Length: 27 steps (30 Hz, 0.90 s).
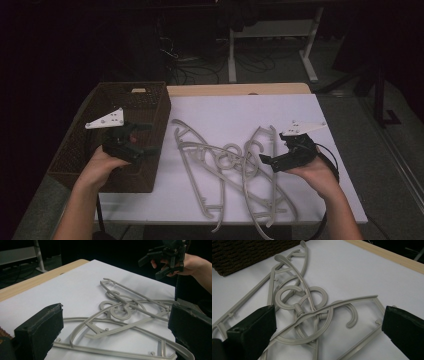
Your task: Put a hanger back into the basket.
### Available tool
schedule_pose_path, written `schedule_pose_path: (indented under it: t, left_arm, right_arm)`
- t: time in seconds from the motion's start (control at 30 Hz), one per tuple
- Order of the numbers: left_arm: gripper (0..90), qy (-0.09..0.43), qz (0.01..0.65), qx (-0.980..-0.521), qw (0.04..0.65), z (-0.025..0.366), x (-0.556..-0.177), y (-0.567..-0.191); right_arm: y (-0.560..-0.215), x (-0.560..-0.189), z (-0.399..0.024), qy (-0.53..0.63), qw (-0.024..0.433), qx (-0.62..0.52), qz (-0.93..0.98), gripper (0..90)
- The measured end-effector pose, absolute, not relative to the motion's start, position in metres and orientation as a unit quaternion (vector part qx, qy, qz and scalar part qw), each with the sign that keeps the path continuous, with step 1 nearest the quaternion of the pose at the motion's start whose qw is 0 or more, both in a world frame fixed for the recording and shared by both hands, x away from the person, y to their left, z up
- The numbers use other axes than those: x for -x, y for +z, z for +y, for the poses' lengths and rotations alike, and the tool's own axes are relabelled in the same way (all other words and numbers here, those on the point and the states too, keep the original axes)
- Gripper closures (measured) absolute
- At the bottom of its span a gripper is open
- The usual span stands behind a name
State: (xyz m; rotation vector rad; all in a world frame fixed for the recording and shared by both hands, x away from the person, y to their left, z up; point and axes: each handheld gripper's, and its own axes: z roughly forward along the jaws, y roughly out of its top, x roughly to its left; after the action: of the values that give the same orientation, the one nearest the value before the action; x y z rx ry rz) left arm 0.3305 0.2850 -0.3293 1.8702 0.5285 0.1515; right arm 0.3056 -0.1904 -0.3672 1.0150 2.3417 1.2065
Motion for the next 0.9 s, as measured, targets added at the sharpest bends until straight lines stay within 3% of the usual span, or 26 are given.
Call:
schedule_pose_path:
  t: [0.9]
  left_arm:
    - [0.2,0.040,0.227,-0.809,0.540,0.198,-0.330,-0.351]
  right_arm:
    - [-0.383,-0.314,-0.194,0.402,0.150,-0.361,0.828,0.0]
